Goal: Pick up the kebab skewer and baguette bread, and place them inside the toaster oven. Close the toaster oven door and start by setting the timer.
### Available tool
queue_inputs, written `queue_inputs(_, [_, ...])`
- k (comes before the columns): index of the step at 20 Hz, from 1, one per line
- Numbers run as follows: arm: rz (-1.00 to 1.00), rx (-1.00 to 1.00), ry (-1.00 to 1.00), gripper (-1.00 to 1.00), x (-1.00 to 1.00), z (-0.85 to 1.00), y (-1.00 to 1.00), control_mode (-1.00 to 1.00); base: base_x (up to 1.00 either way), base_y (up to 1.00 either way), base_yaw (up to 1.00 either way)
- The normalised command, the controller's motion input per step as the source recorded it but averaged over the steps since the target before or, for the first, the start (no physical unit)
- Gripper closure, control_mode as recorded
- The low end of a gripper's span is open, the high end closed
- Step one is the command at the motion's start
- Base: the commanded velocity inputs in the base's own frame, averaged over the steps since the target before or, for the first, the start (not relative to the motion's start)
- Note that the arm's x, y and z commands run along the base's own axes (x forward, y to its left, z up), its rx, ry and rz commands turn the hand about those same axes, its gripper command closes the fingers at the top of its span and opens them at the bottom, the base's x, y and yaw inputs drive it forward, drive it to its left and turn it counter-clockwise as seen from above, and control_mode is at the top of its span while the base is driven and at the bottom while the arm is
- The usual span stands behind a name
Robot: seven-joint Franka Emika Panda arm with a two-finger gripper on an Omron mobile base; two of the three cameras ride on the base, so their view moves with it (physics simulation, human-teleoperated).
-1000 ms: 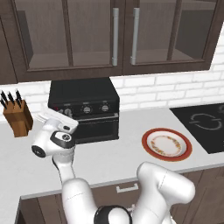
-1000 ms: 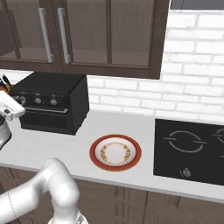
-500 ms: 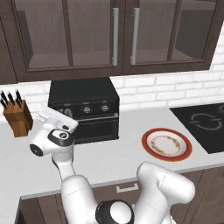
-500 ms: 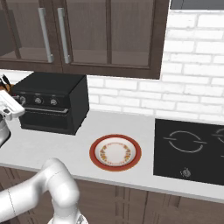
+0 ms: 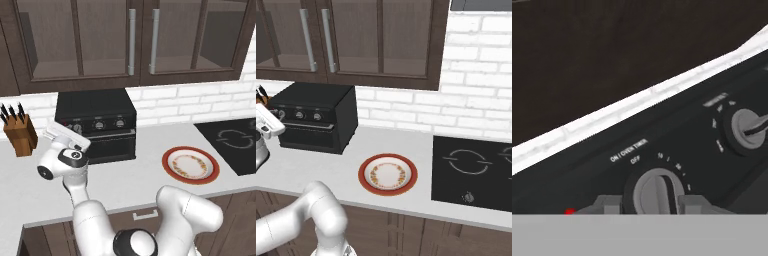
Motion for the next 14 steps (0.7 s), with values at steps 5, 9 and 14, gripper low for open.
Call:
queue_inputs(5, [-0.13, 0.37, -0.05, 1.0, 0.0, 0.03, 0.0, -1.0, 0.0, 0.0, 0.0])
queue_inputs(9, [-0.1, 0.36, -0.06, 1.0, 0.19, 0.0, -0.14, -1.0, 0.0, 0.0, 0.0])
queue_inputs(14, [-0.08, 0.36, -0.07, 1.0, 0.25, 0.13, -0.2, -1.0, 0.0, 0.0, 0.0])
